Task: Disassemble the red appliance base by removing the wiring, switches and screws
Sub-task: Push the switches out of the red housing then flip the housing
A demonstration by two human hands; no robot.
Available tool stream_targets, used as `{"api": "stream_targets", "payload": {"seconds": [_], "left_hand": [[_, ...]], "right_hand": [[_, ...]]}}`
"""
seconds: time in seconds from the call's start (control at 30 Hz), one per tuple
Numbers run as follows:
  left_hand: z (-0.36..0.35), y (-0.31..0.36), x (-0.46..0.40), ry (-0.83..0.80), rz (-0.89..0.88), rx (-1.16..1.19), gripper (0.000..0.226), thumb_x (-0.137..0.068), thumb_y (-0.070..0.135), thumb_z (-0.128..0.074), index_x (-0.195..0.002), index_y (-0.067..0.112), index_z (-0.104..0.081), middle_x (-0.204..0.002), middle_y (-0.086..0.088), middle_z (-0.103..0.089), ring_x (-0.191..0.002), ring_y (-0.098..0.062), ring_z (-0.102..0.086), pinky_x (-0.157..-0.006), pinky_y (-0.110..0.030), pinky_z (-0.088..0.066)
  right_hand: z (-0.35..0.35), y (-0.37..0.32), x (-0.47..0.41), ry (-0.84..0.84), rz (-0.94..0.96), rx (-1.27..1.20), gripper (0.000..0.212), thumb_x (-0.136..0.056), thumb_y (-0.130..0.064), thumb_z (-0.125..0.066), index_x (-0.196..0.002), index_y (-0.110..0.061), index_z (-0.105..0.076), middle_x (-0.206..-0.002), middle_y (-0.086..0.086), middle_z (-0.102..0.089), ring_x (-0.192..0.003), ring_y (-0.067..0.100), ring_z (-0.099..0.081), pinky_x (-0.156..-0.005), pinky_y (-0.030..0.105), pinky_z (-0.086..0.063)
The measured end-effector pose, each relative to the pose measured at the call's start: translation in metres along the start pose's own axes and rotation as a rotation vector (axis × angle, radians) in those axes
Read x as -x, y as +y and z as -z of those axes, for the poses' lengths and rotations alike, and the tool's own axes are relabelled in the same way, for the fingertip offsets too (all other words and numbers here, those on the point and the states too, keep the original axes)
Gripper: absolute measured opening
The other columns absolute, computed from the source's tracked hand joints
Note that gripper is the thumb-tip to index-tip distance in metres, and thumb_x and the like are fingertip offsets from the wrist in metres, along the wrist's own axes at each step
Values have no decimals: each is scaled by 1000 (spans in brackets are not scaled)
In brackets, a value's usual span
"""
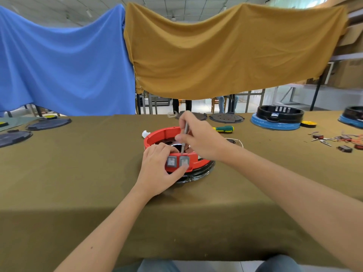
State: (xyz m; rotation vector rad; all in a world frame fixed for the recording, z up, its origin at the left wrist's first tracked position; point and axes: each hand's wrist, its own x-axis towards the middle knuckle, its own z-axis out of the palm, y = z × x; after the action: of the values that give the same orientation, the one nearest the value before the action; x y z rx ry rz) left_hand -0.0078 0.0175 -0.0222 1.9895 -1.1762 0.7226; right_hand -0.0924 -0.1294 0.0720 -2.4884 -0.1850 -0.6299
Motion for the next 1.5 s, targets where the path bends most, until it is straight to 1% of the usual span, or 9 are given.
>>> {"api": "stream_targets", "payload": {"seconds": [0.1,0.27,0.43,0.6,0.83,0.93,1.13,1.3,1.5], "left_hand": [[1,1,1,-17,-6,3,39,-81,52,-51,-106,24,-62,-101,11,-57,-99,-12,-49,-101,-34,-32],[2,2,1,-32,-4,-12,39,-83,51,-49,-106,22,-62,-101,10,-55,-99,-13,-48,-100,-29,-28],[1,1,1,-44,-11,-29,40,-84,51,-48,-108,23,-61,-102,9,-55,-100,-12,-47,-100,-28,-28],[1,2,2,-41,-20,-20,41,-85,50,-46,-111,22,-61,-104,10,-53,-101,-10,-42,-99,-26,-24],[2,3,1,-48,-14,-22,44,-85,52,-44,-111,21,-61,-104,9,-52,-103,-11,-43,-99,-25,-22],[3,5,2,-32,-23,-29,42,-83,53,-48,-108,22,-62,-101,9,-52,-100,-11,-43,-99,-26,-23],[2,3,1,-35,-38,-55,45,-79,57,-54,-107,23,-61,-101,10,-50,-98,-11,-42,-99,-29,-25],[1,2,1,-34,-41,-53,48,-79,59,-54,-108,22,-61,-102,10,-50,-100,-10,-42,-100,-28,-24],[0,2,1,-30,-36,-66,49,-79,60,-53,-108,21,-61,-101,9,-50,-99,-12,-43,-101,-31,-25]], "right_hand": [[7,10,8,103,-53,-118,20,-98,-14,-59,-94,-21,-41,-83,9,-65,-71,19,-68,-65,33,-60],[3,20,18,71,-60,-71,24,-97,-14,-61,-92,-25,-40,-84,7,-66,-72,23,-69,-67,44,-60],[-5,20,20,105,-18,-47,33,-95,-14,-64,-87,-34,-39,-80,2,-67,-73,19,-69,-72,44,-59],[0,25,14,84,-89,-180,28,-94,-11,-66,-89,-26,-43,-81,5,-69,-72,9,-71,-70,33,-62],[7,23,0,-38,-127,-170,23,-95,-13,-65,-92,-23,-44,-80,7,-67,-68,11,-71,-60,23,-58],[3,21,7,12,-111,-150,27,-95,-13,-65,-90,-27,-43,-81,5,-67,-70,9,-70,-65,30,-61],[-12,23,27,150,-54,-123,24,-95,-15,-65,-93,-22,-42,-83,5,-68,-79,22,-68,-74,49,-56],[-6,24,16,94,-93,-151,26,-94,-14,-66,-89,-27,-43,-79,1,-69,-73,7,-69,-74,41,-61],[2,21,0,-29,-104,-65,23,-95,-19,-66,-89,-25,-45,-83,10,-70,-67,11,-70,-59,25,-58]]}}
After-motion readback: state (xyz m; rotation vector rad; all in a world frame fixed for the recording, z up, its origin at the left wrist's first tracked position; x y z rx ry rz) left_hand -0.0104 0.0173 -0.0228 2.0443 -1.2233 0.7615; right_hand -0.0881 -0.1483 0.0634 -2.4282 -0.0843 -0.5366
